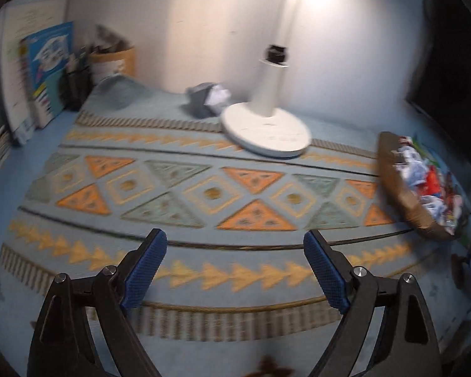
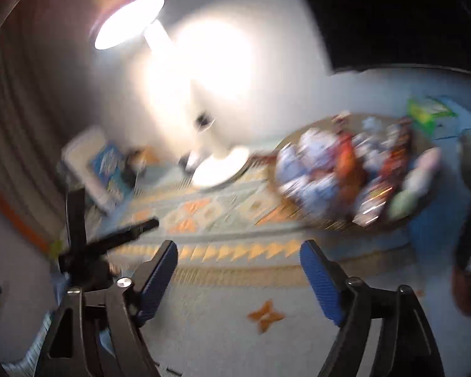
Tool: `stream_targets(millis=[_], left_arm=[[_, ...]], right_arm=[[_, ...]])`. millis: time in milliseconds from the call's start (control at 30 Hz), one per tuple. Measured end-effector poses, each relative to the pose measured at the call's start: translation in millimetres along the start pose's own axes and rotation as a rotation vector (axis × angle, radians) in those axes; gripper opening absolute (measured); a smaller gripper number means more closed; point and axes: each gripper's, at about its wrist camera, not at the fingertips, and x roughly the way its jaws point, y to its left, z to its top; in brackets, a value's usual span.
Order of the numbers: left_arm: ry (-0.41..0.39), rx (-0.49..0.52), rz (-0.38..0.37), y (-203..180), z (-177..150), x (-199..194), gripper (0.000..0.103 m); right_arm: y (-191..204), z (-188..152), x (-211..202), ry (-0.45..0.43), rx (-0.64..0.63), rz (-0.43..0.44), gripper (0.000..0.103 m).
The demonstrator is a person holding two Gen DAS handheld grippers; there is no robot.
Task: Organize objects
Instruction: 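Open both grippers over the bowl to drop the box and paper ball, then withdraw both open grippers from the bowl back over the rug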
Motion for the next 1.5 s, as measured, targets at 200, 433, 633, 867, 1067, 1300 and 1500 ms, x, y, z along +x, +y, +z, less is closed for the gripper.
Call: stream_targets(millis=[200,433,633,867,1067,1300,1500], left_arm=[[0.015,-0.210,-0.011,69.1,-23.9,11.6,0.089],[0.032,-0.168,0.062,54.7,-25.1,17.6,0.102],[0.035,-0.165,0.069,55.0,-26.7,16.9,0.102],[0.036,-0.164,0.070,56.0,-26.6,16.4,0.102],[0.035,-0.165,0.069,56.2,-26.5,16.4,0.102],[0.035,-0.166,0.069,56.2,-26.5,16.2,0.102],[0.069,-0.127,0.034,51.8,-18.9,20.0,0.102]], right_arm=[[33.1,-23.5,97.5,0.169,-0.053,-0.087,0.081],[22.6,-38.0,119.2,0.180,-0.043,-0.182,0.085],[30.0,-39.8,131.9,0.240,-0.086,-0.209,0.097],[31.1,-41.2,137.4,0.260,-0.096,-0.218,0.103],[30.7,-40.9,137.1,0.257,-0.093,-0.215,0.103],[30.3,-41.1,137.0,0.257,-0.092,-0.215,0.103],[33.5,-37.9,142.2,0.279,-0.109,-0.237,0.103]])
